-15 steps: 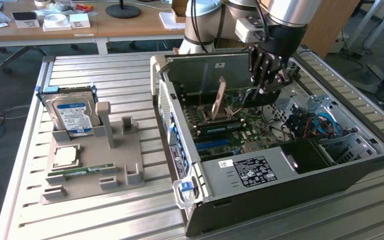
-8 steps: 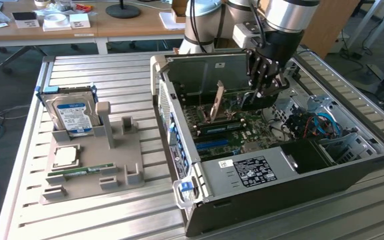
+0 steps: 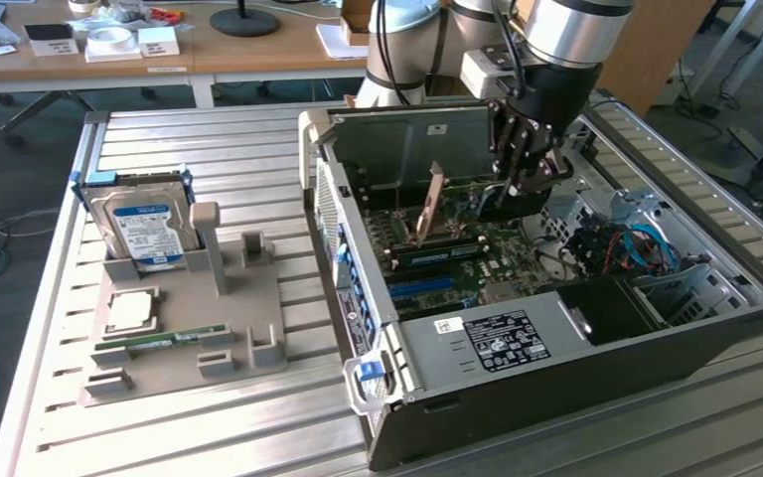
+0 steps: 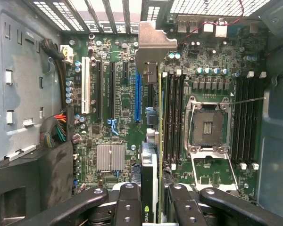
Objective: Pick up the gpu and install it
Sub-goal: 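Insert the gpu into the slot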
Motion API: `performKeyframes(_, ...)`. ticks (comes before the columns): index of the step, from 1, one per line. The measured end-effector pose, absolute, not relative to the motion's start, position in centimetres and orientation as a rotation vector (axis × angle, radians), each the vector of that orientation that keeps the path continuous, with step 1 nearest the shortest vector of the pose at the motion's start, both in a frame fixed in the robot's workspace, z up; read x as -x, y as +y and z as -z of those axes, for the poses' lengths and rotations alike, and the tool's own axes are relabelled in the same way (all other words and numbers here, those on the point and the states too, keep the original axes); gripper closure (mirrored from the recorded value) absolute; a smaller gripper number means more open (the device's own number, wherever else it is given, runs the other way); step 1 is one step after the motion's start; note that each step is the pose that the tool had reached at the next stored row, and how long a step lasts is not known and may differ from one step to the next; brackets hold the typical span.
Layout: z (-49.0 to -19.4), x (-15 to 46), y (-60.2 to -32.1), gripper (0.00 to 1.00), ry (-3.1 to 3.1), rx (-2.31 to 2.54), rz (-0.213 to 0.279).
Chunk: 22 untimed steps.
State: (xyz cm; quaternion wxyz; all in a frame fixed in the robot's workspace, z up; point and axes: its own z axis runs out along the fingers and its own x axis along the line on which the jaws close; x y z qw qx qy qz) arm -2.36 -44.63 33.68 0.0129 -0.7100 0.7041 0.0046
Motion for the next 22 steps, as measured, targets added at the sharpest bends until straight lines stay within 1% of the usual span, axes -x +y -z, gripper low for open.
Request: performKeyframes(22, -32.71, 2.36, -44.63, 0.73, 2.194, 2.212, -0.014)
